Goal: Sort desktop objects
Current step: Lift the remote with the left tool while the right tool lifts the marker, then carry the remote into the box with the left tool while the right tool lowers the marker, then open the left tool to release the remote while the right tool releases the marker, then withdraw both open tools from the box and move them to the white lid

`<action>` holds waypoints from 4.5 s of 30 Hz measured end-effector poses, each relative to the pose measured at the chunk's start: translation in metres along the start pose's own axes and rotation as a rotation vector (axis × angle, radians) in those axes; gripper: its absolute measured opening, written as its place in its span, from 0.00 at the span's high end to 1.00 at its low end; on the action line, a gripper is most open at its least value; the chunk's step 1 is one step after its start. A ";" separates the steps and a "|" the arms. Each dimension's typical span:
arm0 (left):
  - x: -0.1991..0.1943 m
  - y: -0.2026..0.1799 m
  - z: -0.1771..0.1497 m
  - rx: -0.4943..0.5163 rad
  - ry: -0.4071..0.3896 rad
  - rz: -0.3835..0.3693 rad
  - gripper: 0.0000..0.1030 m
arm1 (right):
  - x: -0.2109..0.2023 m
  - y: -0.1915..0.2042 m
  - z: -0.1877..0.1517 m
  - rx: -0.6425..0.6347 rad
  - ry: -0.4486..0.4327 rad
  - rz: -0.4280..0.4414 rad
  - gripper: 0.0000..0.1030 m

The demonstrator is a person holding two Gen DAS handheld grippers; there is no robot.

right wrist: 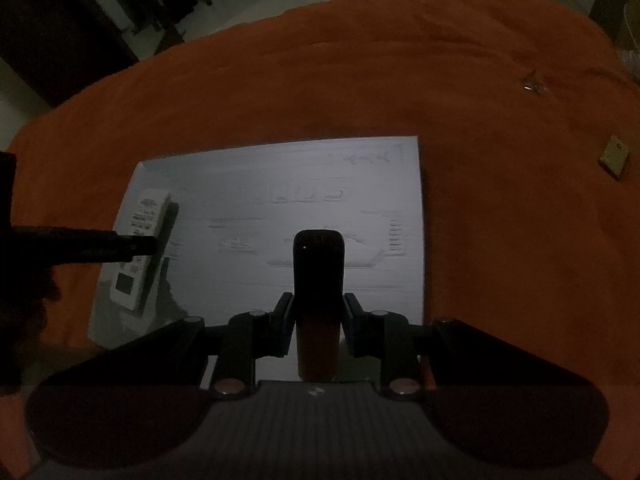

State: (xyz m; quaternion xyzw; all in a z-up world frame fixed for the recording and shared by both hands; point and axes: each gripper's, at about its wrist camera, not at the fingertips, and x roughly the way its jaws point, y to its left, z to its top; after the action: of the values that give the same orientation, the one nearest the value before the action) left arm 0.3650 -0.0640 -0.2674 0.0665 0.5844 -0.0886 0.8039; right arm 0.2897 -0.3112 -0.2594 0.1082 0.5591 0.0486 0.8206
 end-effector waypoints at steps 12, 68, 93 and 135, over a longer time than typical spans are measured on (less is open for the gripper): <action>-0.037 0.005 -0.002 -0.002 -0.074 -0.018 0.61 | -0.026 0.005 -0.008 -0.005 -0.067 0.062 0.73; -0.136 -0.010 -0.249 0.121 -0.076 -0.124 0.61 | -0.060 0.058 -0.221 -0.248 0.278 0.210 0.73; -0.092 -0.054 -0.268 0.305 -0.033 0.013 0.60 | 0.001 0.070 -0.216 -0.342 0.289 0.082 0.73; -0.111 0.075 -0.088 -0.040 -0.224 -0.142 0.01 | -0.138 -0.059 -0.028 0.148 -0.349 -0.071 0.00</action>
State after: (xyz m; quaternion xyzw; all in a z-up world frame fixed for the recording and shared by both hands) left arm 0.2669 0.0351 -0.1885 -0.0014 0.4957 -0.1405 0.8570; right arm 0.2105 -0.3933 -0.1574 0.1549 0.4137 -0.0412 0.8962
